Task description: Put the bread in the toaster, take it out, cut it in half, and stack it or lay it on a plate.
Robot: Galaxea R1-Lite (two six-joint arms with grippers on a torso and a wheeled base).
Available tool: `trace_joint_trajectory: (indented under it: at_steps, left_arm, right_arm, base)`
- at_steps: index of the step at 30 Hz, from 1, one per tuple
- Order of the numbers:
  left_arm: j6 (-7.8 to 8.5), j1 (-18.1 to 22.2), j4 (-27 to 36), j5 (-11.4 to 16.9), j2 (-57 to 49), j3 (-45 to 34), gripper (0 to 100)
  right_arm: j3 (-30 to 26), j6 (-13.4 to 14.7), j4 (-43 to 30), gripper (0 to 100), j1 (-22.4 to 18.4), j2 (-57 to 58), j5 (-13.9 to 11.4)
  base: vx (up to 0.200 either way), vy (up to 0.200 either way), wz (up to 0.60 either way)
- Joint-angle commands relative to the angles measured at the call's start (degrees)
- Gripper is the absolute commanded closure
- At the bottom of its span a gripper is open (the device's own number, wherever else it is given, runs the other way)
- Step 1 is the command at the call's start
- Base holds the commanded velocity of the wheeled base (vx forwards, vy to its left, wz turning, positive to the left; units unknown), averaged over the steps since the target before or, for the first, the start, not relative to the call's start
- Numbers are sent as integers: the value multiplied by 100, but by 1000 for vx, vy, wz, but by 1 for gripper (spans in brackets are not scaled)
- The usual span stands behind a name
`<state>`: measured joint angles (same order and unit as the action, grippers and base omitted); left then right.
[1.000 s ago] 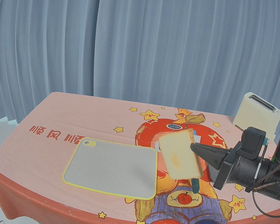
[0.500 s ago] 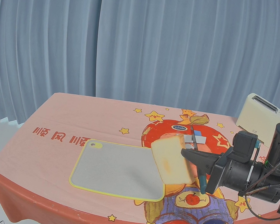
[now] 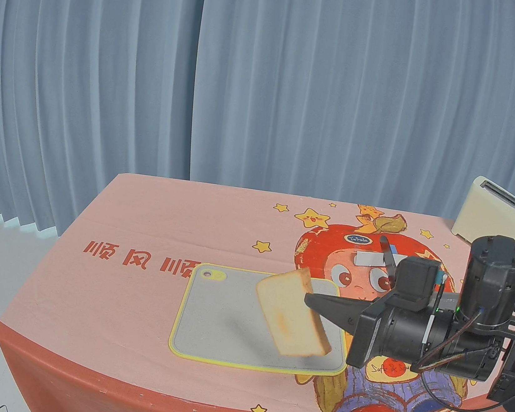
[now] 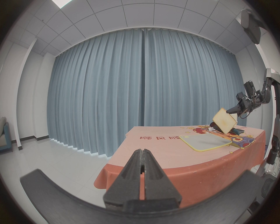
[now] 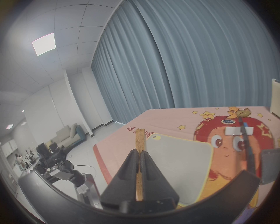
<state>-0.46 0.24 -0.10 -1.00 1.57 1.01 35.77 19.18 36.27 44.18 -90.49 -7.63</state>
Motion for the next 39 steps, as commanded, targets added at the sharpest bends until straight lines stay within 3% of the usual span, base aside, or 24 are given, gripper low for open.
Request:
trace_joint_trajectory:
  at_steps: [1, 5, 18, 25, 26, 33, 38, 39]
  left_arm:
    - [2, 11, 1, 12, 1, -101, 100]
    - [2, 11, 1, 12, 1, -101, 100]
    - [2, 11, 1, 12, 1, -101, 100]
    - [2, 11, 1, 12, 1, -101, 100]
    - [2, 11, 1, 12, 1, -101, 100]
    - [2, 11, 1, 12, 1, -101, 100]
    - [2, 11, 1, 12, 1, -101, 100]
    - [2, 11, 1, 12, 1, -101, 100]
  right_arm:
    - [80, 148, -6, 100, 38, -223, -2]
    - [132, 394, -6, 100, 29, -443, -10]
    - [220, 447, 3, 100, 12, -1006, -19]
    - [194, 596, 574, 100, 3, -1340, 7]
    - [194, 596, 574, 0, 3, -1340, 7]
    - [176, 675, 706, 0, -225, -1357, 60]
    - [211, 693, 671, 0, -278, -1340, 535]
    - [211, 693, 671, 0, -278, -1340, 535]
  base:
    - [0, 0, 0]
    - [0, 0, 0]
    - [0, 0, 0]
    - [0, 0, 0]
    - [0, 0, 0]
    - [0, 0, 0]
    - [0, 0, 0]
    - [0, 0, 0]
